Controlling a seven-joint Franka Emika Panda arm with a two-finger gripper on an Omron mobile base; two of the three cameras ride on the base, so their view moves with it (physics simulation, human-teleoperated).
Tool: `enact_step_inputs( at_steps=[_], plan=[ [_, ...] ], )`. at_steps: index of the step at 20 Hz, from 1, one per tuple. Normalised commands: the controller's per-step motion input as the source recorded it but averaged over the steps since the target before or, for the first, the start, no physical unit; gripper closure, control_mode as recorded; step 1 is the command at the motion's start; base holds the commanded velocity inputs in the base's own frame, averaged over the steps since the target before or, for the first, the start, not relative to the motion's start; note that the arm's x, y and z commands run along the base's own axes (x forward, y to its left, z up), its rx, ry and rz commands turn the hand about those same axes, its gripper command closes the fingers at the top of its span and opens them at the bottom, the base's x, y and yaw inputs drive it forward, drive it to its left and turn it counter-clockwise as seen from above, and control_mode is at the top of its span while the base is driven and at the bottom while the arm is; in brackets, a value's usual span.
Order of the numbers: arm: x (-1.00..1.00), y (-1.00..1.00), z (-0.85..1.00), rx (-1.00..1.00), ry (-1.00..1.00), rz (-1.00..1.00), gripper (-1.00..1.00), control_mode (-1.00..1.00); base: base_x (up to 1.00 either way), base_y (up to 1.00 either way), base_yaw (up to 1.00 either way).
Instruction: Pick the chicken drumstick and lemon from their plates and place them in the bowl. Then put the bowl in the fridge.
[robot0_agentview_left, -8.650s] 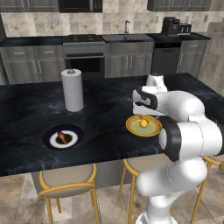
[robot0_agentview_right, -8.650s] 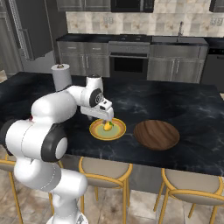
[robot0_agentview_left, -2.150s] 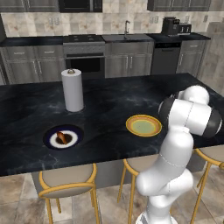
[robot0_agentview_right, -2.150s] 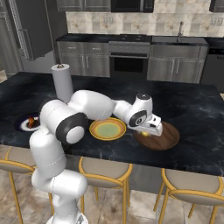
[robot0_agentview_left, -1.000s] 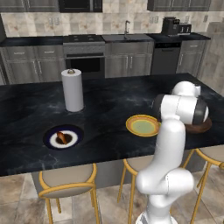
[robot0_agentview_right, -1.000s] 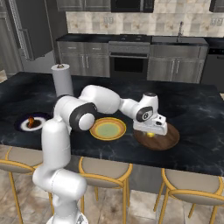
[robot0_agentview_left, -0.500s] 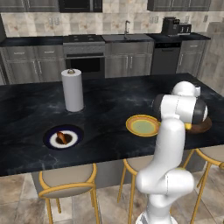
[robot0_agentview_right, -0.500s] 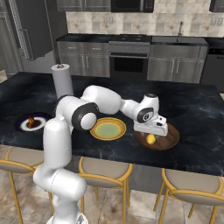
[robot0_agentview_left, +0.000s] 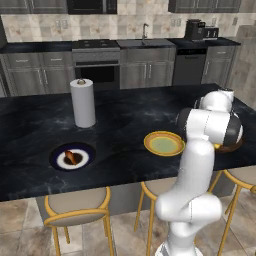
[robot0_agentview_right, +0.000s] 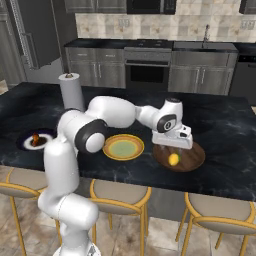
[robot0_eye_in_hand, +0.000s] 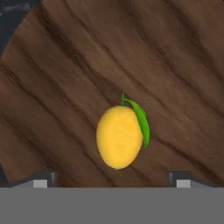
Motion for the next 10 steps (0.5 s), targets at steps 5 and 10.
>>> enact_step_inputs(
  at_steps=[5,10],
  plan=[
    [-0.44,0.2,0.53,0.0,0.0,0.01,-1.0,-1.0,0.0,0.0,0.0],
    [-0.48,0.57,0.14,0.0,-0.02,0.0,-1.0,-1.0,0.0,0.0,0.0]
  ],
)
